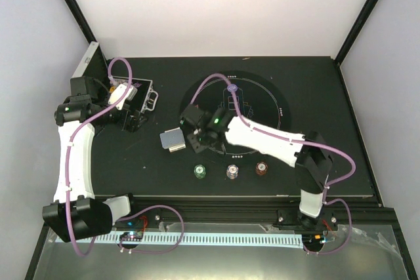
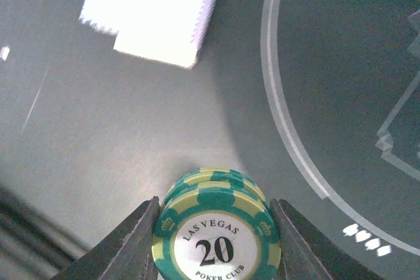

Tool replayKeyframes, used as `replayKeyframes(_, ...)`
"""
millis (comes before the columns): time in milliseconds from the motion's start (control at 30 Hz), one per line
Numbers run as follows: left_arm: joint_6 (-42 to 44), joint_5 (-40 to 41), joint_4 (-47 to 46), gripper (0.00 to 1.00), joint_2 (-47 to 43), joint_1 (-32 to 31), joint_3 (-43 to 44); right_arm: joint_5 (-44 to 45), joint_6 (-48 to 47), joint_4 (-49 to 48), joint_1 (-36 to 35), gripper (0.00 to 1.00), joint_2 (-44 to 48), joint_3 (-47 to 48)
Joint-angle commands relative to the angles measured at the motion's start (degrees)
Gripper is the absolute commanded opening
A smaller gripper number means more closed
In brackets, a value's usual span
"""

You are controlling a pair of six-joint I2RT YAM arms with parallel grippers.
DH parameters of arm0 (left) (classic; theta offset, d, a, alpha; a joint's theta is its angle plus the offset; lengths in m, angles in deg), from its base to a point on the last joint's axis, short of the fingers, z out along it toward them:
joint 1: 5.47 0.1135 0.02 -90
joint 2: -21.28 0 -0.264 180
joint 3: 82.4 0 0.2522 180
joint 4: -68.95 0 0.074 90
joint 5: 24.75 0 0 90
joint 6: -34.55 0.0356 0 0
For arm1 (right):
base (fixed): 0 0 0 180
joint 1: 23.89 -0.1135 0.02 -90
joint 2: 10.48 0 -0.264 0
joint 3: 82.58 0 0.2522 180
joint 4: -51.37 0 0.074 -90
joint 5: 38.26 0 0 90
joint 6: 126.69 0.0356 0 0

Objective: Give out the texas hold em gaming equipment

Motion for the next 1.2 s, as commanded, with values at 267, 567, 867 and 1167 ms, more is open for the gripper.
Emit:
replayKeyframes(267,-0.23,-2.59,1.75,0.99,0.19,1.08,1.60,-0.19,-9.23,-1.42,17.03,0.30,-18.41,17.05)
replayKeyframes(567,0.26,-2.69,2.41,0.99,0.39,1.26,2.54,-2.80,-10.00,-1.36,19.73,0.29,-31.94,26.91)
replayKeyframes(867,0.83,-2.66,2.77,0.99,-0.38,1.35,2.47,-2.37,-10.20,-0.99,21.09,0.29,-37.09,32.31)
replayKeyframes(1167,1.25,-2.35,2.84,0.99,-0.34,1.48,2.48,-5.85,-10.82,0.11,20.64,0.30,-39.96,35.80)
